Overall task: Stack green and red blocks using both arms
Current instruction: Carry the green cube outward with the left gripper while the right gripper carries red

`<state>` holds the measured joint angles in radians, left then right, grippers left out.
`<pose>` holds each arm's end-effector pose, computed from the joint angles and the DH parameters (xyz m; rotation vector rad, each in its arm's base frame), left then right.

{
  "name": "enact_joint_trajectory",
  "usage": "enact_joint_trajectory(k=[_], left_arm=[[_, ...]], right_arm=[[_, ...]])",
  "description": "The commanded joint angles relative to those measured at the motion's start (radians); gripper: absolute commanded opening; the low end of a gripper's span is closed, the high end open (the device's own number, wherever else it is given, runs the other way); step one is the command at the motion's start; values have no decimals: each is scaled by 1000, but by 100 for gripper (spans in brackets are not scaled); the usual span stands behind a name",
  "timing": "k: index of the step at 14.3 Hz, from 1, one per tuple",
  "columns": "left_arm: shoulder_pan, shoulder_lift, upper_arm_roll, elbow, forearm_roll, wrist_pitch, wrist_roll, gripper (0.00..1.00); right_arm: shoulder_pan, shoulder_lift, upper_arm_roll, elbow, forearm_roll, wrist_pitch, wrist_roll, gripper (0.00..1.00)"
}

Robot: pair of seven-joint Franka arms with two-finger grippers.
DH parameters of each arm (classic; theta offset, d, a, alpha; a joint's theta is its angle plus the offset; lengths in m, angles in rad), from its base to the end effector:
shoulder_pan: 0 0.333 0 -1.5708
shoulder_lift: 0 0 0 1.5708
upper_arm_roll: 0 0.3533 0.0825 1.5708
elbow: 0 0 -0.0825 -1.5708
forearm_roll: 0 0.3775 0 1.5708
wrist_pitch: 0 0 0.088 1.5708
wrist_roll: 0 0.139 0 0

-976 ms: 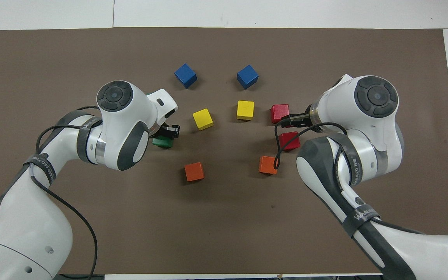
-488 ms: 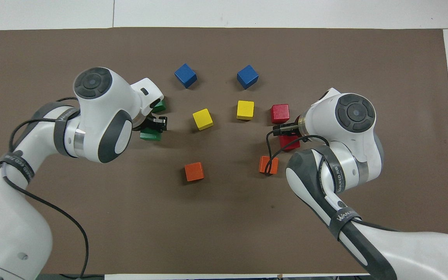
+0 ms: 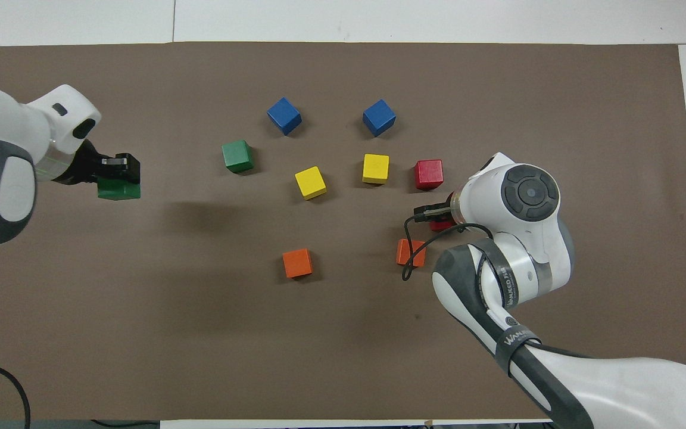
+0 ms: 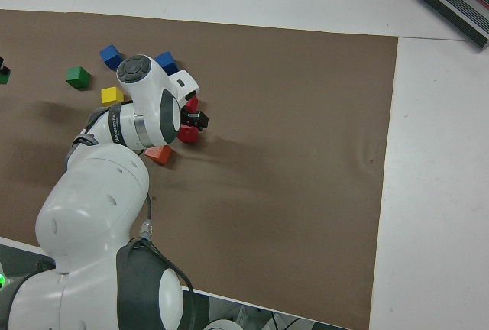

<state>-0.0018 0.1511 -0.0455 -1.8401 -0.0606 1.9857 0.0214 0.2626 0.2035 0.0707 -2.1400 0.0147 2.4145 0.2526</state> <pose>0.5994 -0.0328 0.4519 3.0787 -0.0672 -0.0096 0.5461 0.1887 0.3258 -3.0944 -0.1054 -0.0950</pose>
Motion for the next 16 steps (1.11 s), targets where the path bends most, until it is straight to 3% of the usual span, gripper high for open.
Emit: enact_joint_trajectory(k=[1, 2, 3, 4, 5, 6, 8, 11, 16], left_arm=[[118, -28, -10, -42, 5, -4, 174, 0], [153, -33, -8, -62, 5, 11, 228, 0], [178, -42, -8, -86, 5, 33, 273, 0], [196, -44, -8, -120, 7, 85, 308, 0], [213, -44, -8, -157, 7, 140, 325, 0], [226, -44, -8, -188, 8, 181, 337, 0], [243, -38, -8, -228, 8, 246, 368, 0], [253, -22, -8, -261, 8, 311, 370, 0], [253, 21, -8, -277, 8, 375, 367, 0]], right_arm=[[13, -12, 4, -27, 2, 32, 21, 97], [15, -10, 4, -31, 2, 34, 20, 94], [15, -1, 4, -34, 2, 37, 13, 76], [15, 4, 4, -34, 2, 37, 10, 53], [17, 4, 4, -34, -2, 37, 8, 17], [17, 5, 3, -25, -10, 22, 11, 0], [-14, 4, 0, 29, -13, -38, 7, 0], [-159, 5, 0, 219, -13, -262, -158, 0], [-394, -2, 0, 192, -13, -223, -458, 0]])
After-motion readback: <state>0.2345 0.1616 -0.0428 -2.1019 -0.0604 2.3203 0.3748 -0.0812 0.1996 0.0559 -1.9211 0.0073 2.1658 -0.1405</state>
